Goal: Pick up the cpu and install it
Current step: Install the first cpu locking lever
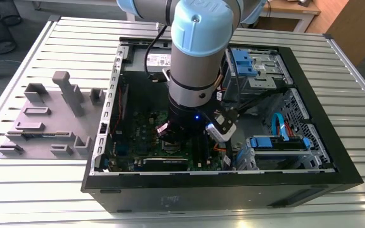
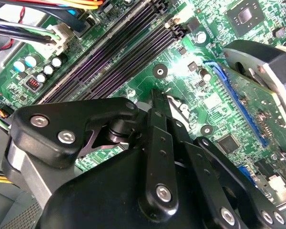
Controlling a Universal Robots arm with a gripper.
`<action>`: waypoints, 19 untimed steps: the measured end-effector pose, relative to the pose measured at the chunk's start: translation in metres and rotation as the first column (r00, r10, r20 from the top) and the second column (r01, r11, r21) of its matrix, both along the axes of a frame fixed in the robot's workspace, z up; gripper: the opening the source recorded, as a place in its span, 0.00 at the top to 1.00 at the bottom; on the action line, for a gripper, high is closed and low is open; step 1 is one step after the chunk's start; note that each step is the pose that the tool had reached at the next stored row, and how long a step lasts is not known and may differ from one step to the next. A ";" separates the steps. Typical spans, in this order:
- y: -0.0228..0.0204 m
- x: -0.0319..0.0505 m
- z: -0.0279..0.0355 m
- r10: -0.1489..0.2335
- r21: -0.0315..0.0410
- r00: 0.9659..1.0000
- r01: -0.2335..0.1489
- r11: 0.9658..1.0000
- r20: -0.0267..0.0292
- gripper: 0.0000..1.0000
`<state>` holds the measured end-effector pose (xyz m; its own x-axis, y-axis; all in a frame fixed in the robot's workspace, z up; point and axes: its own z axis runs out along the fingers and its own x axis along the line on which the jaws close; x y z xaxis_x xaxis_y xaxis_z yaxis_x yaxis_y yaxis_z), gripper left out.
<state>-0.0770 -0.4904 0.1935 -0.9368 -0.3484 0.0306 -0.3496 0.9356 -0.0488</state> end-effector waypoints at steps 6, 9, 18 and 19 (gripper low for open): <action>0.0002 -0.0001 0.0053 0.000 -0.004 1.000 0.000 1.000 0.000 0.89; 0.0014 0.0000 0.0052 0.000 -0.004 1.000 0.000 1.000 0.000 0.89; 0.0016 -0.0001 -0.0010 0.000 -0.004 1.000 0.000 1.000 0.010 0.89; 0.0016 0.0000 -0.0019 0.000 -0.005 1.000 0.000 1.000 0.011 0.89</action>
<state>-0.0770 -0.4889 0.1916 -0.9372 -0.3481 0.0218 -0.3488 0.9354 -0.0573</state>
